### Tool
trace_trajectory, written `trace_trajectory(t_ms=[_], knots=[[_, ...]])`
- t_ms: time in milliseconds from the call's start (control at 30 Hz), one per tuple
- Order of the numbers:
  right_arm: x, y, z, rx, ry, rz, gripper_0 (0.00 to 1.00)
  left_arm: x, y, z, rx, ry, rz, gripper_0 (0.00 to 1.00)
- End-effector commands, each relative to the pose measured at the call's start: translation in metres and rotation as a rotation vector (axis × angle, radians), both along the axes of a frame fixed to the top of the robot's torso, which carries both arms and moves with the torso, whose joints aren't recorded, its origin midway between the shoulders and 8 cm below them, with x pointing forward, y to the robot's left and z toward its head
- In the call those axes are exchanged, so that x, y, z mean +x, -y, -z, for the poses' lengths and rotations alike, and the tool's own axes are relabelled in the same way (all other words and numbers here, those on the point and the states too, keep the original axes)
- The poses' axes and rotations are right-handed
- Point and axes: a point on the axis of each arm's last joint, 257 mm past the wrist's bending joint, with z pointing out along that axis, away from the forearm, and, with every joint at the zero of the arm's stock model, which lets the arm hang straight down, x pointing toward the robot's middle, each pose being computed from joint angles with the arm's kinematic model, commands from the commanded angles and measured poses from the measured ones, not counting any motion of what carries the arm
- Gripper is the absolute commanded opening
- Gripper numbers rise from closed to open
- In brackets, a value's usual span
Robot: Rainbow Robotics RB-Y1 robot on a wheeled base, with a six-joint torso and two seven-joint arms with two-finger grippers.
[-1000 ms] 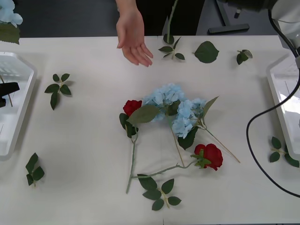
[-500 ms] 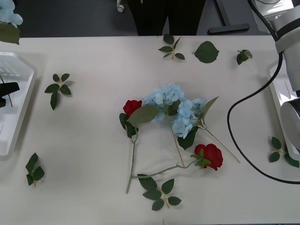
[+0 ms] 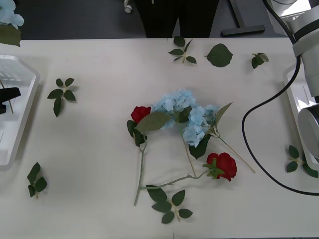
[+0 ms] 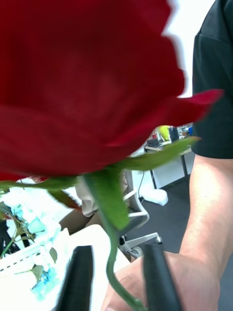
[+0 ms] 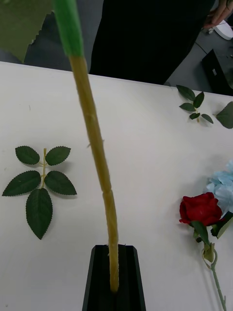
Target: Place the red flowers into the right box and the blue flowers into the left box. If a person shows an open palm, hand one flower to the person first, then continue sorting.
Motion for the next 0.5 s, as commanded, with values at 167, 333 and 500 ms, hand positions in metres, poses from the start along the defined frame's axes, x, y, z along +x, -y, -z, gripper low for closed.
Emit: trace_trajectory(t_ms=[167,333,500], knots=[[-0.022,-0.024,-0.033,0.014,0.059,-0.057,0.88,-0.004,-0.015,-0.009,0.054,0.002,-0.011,0.0],[-0.024,-0.028,-0.025,-0.011,0.059,-0.068,0.88,-0.004,-0.015,-0.009,0.054,0.002,-0.011,0.0],[-0.023,-0.029,0.011,-0.125,0.045,-0.074,0.88,-0.004,-0.015,-0.009,0.054,0.002,-0.011,0.0]])
